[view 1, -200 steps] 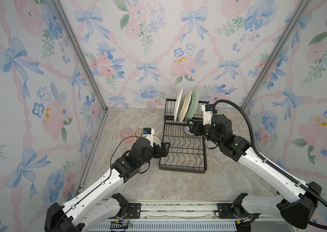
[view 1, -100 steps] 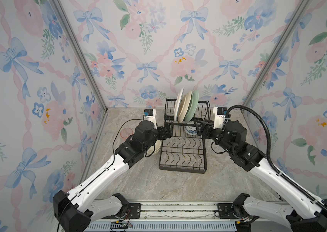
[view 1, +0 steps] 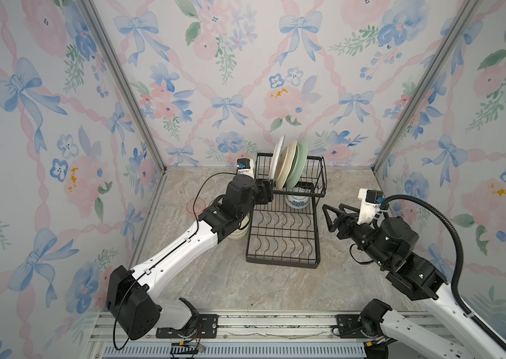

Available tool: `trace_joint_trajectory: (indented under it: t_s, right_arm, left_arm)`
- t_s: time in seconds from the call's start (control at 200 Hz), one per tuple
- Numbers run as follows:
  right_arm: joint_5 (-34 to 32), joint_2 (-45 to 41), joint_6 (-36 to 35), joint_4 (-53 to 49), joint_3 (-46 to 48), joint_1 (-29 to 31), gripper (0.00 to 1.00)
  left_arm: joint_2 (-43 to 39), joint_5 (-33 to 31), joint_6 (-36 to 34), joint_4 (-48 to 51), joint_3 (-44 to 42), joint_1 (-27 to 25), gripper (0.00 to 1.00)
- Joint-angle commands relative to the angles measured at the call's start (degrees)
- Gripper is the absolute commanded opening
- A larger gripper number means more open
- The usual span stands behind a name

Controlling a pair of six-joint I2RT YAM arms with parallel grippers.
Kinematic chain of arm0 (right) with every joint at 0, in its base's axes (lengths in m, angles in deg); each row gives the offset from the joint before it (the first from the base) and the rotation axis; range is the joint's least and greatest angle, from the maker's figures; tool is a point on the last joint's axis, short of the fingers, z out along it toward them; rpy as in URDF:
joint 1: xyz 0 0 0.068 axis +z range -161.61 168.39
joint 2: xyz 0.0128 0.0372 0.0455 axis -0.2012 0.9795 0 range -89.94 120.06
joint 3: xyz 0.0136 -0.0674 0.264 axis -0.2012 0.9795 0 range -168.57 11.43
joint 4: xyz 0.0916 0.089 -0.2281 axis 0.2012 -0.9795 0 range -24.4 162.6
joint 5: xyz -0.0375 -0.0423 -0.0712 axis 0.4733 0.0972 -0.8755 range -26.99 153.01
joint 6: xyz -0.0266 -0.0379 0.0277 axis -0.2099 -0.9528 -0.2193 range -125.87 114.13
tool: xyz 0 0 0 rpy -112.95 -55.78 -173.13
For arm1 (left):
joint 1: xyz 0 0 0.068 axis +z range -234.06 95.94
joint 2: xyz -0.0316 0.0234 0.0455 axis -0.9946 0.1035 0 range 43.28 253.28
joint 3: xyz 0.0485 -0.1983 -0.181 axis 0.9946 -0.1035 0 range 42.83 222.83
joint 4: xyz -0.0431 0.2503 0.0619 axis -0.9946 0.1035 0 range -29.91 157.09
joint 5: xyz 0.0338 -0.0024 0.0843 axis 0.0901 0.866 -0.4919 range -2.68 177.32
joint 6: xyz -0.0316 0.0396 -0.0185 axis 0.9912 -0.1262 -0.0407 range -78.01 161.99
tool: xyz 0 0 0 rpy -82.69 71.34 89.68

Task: Unload the mixed dishes from the dish rack
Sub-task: 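Grasp the watermelon plate rim with the left gripper while the right gripper draws back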

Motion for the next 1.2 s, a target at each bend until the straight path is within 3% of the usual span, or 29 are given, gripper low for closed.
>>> trace_joint_trajectory:
  t_s: [0.0, 0.33, 0.52, 0.63, 0.99, 1.07, 1.195]
  right_arm:
    - [-2.4, -1.9, 0.6, -3.2, 1.4, -0.4, 0.76]
    - [-4.9, -4.6, -0.7, -4.3, 3.9, -0.5, 0.77]
    - [-5.6, -5.6, -0.9, -5.1, 5.0, -0.5, 0.79]
    - [-6.1, -7.1, -1.2, -5.9, 5.3, -0.6, 0.80]
    - [-7.7, -10.2, 1.1, -9.4, 6.7, -0.6, 0.81]
    - [-9.3, -10.7, 1.7, -11.5, 6.3, -0.6, 0.81]
    - [-11.7, -11.1, 1.9, -14.1, 5.3, -0.7, 0.83]
  left_arm:
    - [1.7, -3.1, -2.9, -1.1, 2.9, -0.5, 0.76]
    - [6.5, -9.8, -8.7, -0.9, 7.6, -2.1, 0.72]
    - [11.1, -11.8, -11.3, -0.9, 11.8, -2.2, 0.62]
    - [13.7, -12.2, -11.6, -0.8, 13.9, -2.2, 0.61]
    - [19.4, -13.3, -13.4, -0.5, 17.9, -2.1, 0.45]
    - [20.0, -12.7, -13.1, -0.5, 18.3, -2.0, 0.31]
    - [20.7, -12.5, -12.9, -0.5, 18.9, -1.9, 0.30]
